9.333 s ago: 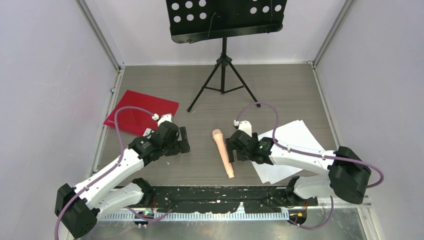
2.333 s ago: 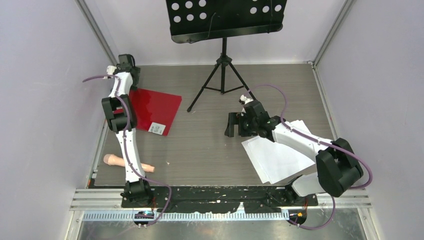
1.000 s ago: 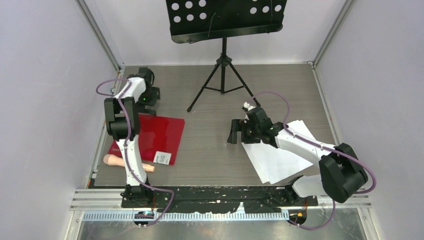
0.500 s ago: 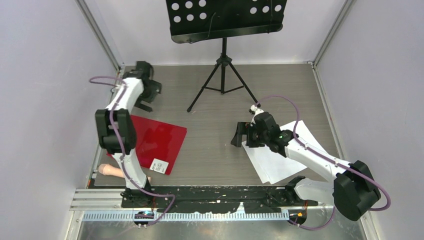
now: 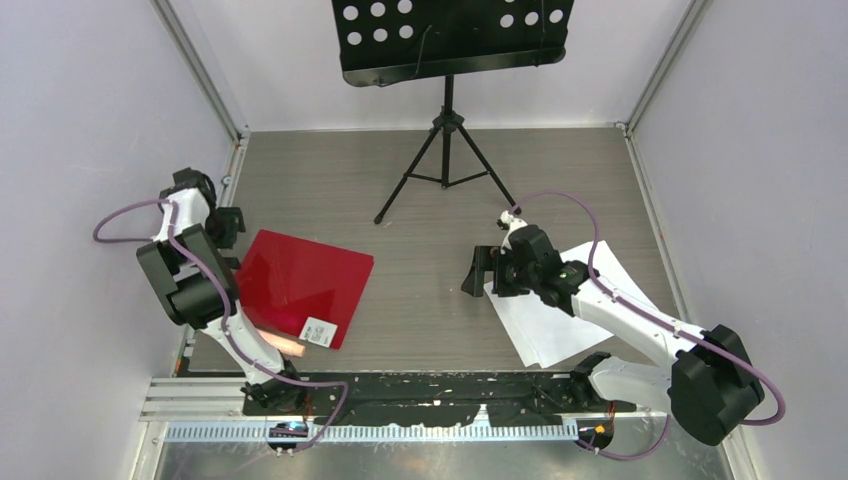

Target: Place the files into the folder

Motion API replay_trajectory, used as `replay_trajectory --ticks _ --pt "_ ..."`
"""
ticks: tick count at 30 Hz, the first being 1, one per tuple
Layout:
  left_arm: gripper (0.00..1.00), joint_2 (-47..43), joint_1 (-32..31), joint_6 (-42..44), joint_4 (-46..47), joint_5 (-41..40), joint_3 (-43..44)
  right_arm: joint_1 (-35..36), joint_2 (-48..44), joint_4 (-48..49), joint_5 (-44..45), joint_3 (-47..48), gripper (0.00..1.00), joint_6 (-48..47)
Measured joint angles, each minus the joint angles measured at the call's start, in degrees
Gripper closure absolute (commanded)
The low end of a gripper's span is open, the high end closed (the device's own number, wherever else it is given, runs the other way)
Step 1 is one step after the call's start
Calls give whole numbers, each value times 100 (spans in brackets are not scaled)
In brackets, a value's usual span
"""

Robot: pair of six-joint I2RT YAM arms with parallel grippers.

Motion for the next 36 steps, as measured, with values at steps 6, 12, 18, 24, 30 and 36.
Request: replay_trajectory --ticks 6,12,18,24,30,36 --pt "2 83 212 -31 109 422 -393 44 66 2 -46 0 5 0" --pt "2 129 546 120 85 546 -496 79 76 4 -50 0 5 0" --pt "18 125 774 354 -7 323 -363 111 129 9 -52 0 4 2" --pt "52 181 848 743 -382 4 7 170 162 15 -50 0 4 7" --pt "75 435 879 1093 -654 -192 214 181 162 26 -50 -2 4 26" --pt "88 597 907 1429 -662 -245 109 240 160 68 -44 -59 4 50"
